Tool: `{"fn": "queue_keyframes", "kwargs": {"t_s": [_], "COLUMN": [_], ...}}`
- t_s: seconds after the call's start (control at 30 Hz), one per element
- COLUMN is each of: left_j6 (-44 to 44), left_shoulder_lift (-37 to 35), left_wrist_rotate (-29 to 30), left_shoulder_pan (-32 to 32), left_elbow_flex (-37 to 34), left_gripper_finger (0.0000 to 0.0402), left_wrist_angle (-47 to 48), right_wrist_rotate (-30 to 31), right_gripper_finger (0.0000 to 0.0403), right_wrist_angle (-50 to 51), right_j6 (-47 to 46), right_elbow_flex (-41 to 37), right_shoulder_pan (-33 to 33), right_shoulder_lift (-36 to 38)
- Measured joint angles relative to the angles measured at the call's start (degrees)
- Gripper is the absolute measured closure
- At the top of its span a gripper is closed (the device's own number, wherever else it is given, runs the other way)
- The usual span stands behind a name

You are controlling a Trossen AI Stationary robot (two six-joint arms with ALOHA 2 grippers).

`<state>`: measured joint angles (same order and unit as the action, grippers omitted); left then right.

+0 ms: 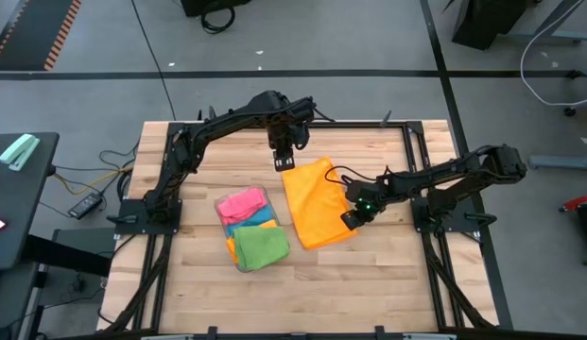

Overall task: Fold microfiber towels
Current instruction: Fold the yellow towel

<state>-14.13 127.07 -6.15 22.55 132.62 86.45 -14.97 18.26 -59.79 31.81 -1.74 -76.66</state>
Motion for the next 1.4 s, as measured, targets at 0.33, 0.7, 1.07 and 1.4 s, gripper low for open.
{"fn": "queue_keyframes", "kwargs": {"t_s": [0.33, 0.7, 1.07, 1.4], "left_j6": [0.0, 0.0, 0.0, 0.0], "left_shoulder_lift": [0.0, 0.0, 0.0, 0.0], "left_wrist_rotate": [0.0, 0.0, 0.0, 0.0], "left_shoulder_pan": [0.0, 0.0, 0.0, 0.0], "left_elbow_flex": [0.0, 0.0, 0.0, 0.0], "left_gripper_finger": [0.0338, 0.0333, 0.0340, 0.0338], "left_wrist_angle": [0.0, 0.0, 0.0, 0.6], "right_wrist_rotate": [-3.3, 0.6, -0.4, 1.2], "right_gripper_finger": [0.0363, 0.0357, 0.0281, 0.0293], "right_wrist_angle": [0.2, 1.9, 2.3, 1.5], "right_j6": [-1.6, 0.7, 3.9, 2.7], "right_elbow_flex": [0.0, 0.1, 0.1, 0.0], "right_shoulder_pan": [0.5, 0.5, -1.3, -1.6], "right_shoulder_lift": [2.3, 2.9, 2.4, 0.5]}}
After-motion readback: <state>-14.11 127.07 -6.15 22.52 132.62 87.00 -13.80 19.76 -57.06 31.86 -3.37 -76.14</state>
